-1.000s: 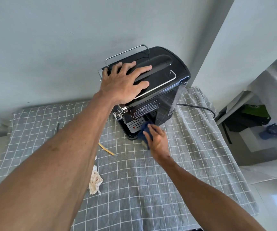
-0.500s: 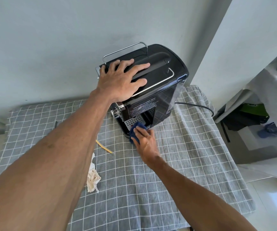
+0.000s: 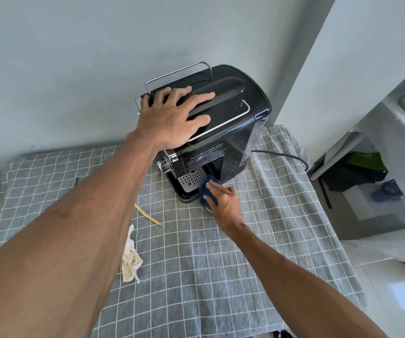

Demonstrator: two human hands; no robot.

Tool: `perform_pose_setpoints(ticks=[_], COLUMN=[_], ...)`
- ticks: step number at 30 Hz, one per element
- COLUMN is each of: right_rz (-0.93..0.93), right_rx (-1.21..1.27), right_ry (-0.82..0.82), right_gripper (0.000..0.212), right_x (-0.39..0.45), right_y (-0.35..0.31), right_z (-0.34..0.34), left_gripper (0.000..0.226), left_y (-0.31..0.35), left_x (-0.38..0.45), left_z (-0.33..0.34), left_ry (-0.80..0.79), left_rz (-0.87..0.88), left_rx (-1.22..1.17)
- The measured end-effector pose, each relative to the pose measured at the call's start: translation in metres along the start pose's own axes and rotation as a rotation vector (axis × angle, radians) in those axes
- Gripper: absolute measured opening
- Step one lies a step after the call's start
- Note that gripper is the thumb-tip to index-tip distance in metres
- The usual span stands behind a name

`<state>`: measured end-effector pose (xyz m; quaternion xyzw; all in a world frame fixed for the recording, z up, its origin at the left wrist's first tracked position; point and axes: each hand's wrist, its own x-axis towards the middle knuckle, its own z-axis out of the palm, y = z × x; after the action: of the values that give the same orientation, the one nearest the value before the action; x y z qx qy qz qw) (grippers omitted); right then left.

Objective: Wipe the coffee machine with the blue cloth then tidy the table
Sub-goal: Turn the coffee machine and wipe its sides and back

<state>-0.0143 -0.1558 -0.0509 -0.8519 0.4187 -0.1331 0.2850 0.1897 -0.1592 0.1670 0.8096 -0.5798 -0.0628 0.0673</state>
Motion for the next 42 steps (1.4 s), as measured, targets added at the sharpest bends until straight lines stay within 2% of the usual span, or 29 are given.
perform_pose_setpoints(ticks=[4, 6, 10, 12, 14, 17, 22, 24, 27, 29, 32, 34, 36, 38, 42], right_rz=[0.224, 0.228, 0.035, -0.007, -0.066, -0.244, -0.490, -0.440, -0.209, -0.284, -0.520, -0.566, -0.522, -0.342, 0.452], right_rx=[0.536, 0.551, 0.575, 0.609, 0.621, 0.514, 0.288, 0.275, 0.375, 0.350, 0.241, 0.204, 0.193, 0.247, 0.899], right_ry=[0.223, 0.412, 0.872, 0.983, 0.964, 0.809, 0.674, 0.701, 0.812, 0.810, 0.698, 0.662, 0.631, 0.643, 0.926], right_gripper=[0.027, 0.031, 0.035, 0.035, 0.036, 0.041, 0.036, 0.040, 0.045, 0.039, 0.036, 0.037, 0.036, 0.038, 0.030], right_x=[-0.005, -0.011, -0.022, -0.020, -0.017, -0.021, -0.014, -0.012, -0.006, -0.008, -0.016, -0.017, -0.017, -0.018, 0.014], right_y=[-0.027, -0.048, -0.089, -0.100, -0.108, -0.119, -0.089, -0.075, -0.080, -0.095, -0.108, -0.104, -0.093, -0.080, -0.062], right_z=[-0.025, -0.042, -0.067, -0.073, -0.068, -0.041, -0.039, -0.046, -0.051, -0.046, -0.037, -0.035, -0.034, -0.037, -0.082], left_gripper=[0.052, 0.052, 0.052, 0.052, 0.052, 0.051, 0.051, 0.051, 0.051, 0.051, 0.051, 0.051, 0.051, 0.051, 0.051], left_y=[0.001, 0.001, 0.003, 0.003, 0.004, 0.003, 0.002, 0.003, 0.003, 0.002, 0.002, 0.003, 0.002, 0.003, 0.002], left_x=[-0.001, -0.001, -0.003, -0.003, -0.003, -0.003, -0.002, -0.002, -0.003, -0.003, -0.002, -0.001, -0.001, -0.001, -0.002], left_z=[-0.001, -0.002, -0.004, -0.005, -0.006, -0.006, -0.005, -0.006, -0.006, -0.006, -0.007, -0.007, -0.007, -0.007, -0.008], left_ry=[-0.002, -0.007, -0.018, -0.026, -0.030, -0.035, -0.046, -0.059, -0.055, -0.056, -0.062, -0.065, -0.074, -0.079, -0.081], left_rz=[0.007, 0.006, 0.001, -0.003, -0.014, -0.012, -0.003, -0.001, -0.008, -0.016, -0.013, -0.010, -0.016, -0.020, -0.014], left_rx=[0.000, 0.003, 0.002, 0.002, 0.003, -0.003, 0.005, 0.001, 0.012, 0.017, 0.009, 0.010, 0.011, 0.004, 0.012])
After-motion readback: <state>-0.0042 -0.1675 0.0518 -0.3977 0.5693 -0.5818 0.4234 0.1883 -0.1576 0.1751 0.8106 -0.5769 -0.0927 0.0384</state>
